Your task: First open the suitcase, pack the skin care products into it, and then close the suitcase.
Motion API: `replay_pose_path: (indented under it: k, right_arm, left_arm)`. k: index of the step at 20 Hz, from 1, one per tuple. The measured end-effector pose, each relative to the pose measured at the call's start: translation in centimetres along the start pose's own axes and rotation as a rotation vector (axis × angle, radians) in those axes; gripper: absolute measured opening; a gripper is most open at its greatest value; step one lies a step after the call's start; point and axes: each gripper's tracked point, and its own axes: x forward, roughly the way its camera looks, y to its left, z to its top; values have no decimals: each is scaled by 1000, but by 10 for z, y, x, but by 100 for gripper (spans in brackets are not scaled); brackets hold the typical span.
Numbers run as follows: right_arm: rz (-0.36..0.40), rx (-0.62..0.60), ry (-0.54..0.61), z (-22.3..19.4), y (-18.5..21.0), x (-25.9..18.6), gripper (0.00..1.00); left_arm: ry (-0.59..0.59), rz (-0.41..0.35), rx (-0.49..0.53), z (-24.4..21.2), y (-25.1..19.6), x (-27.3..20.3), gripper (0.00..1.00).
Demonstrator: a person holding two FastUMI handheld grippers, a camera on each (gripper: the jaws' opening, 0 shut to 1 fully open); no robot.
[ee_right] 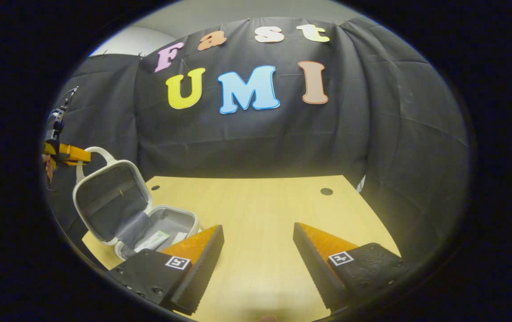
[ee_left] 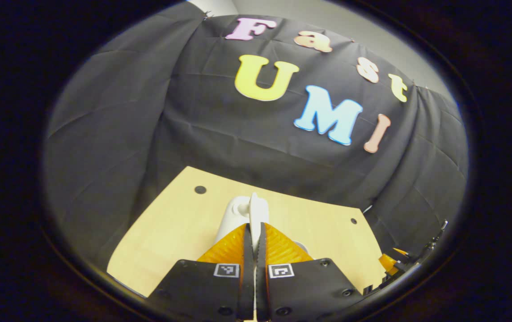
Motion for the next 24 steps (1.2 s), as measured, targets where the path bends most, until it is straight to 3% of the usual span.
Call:
replay_pose_path:
  k: [1, 5, 8, 13, 17, 18, 21, 22, 24]
  right_arm:
    - [15, 3, -6, 2, -6, -1, 95]
    - [76, -24, -10, -5, -30, -9, 95]
    - [112, -48, -1, -10, -44, -17, 95]
    - [97, -72, 0, -16, -65, -23, 96]
    - [57, -53, 8, -21, -70, -24, 96]
    - [53, -52, 10, -22, -68, -25, 100]
    - [38, -55, 23, -28, -66, -25, 90]
    - [34, -54, 24, -28, -64, -27, 96]
    - [19, -57, 24, -28, -62, -28, 96]
  left_arm:
    - [-1, -13, 20, -9, -27, -1, 13]
    - [49, -62, 105, -79, -122, 27, 10]
    - [111, -70, 141, -139, -165, 60, 10]
    - [175, -52, 197, -199, -189, 88, 10]
    - [194, -55, 222, -218, -192, 106, 10]
    - [204, -52, 221, -225, -191, 109, 10]
    - [240, -65, 225, -245, -191, 118, 10]
    - [249, -66, 229, -249, -191, 118, 11]
    - [264, -84, 239, -258, -194, 122, 13]
